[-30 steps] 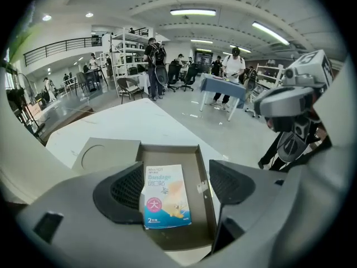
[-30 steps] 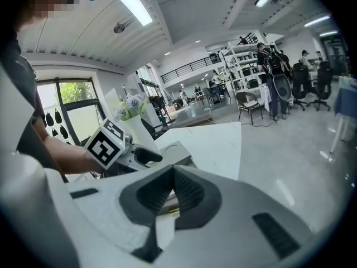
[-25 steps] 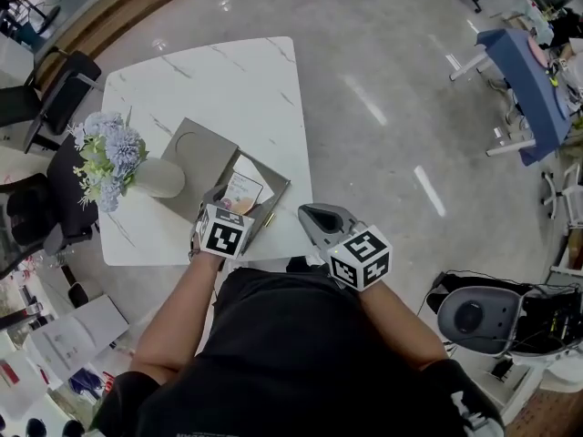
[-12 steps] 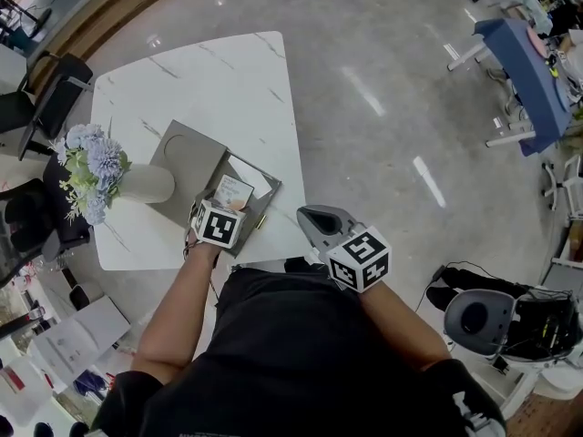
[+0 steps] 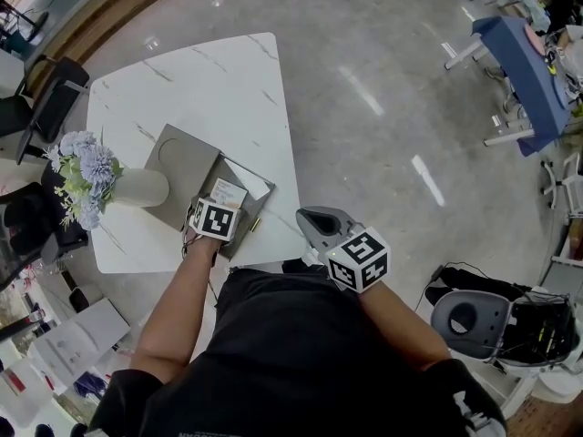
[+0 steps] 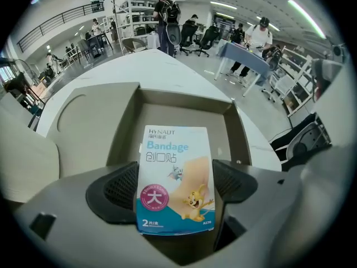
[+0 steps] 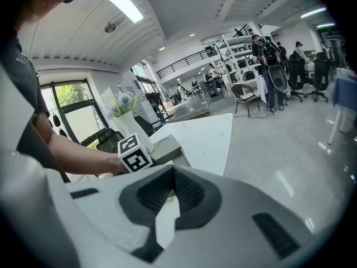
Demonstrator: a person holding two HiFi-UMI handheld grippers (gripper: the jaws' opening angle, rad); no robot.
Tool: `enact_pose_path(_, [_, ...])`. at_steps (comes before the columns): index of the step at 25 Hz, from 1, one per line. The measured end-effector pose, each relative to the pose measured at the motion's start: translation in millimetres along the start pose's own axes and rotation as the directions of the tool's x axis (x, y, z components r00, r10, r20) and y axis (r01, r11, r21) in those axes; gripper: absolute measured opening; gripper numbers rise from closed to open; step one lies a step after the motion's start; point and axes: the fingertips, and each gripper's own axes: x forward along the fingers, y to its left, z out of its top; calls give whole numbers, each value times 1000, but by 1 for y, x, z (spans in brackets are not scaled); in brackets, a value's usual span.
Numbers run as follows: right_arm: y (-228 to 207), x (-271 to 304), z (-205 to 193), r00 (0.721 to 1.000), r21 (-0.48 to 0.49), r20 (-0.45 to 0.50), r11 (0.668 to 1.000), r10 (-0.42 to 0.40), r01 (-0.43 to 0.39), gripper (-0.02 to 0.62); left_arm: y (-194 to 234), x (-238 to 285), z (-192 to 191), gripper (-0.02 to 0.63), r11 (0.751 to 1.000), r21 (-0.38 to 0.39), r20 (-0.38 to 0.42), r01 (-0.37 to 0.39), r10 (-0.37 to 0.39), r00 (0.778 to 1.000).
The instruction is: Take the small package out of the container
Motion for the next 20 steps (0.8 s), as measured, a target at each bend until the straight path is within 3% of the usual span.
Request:
enact_pose_path(11, [7, -3, -1, 1000, -3, -8, 1000, 0, 0, 0, 1, 0, 2, 422, 1000, -24, 9, 7, -6, 1000])
enact_pose_path(15, [15, -1, 7, 1000, 3, 13, 1000, -12, 12, 0, -3, -28, 10, 420, 997, -72, 92, 41, -35, 995])
enact_pose_path(20, [28, 5, 18, 998, 8, 49, 999, -38, 38, -1, -17, -77, 27, 420, 996, -4, 215, 92, -89, 973])
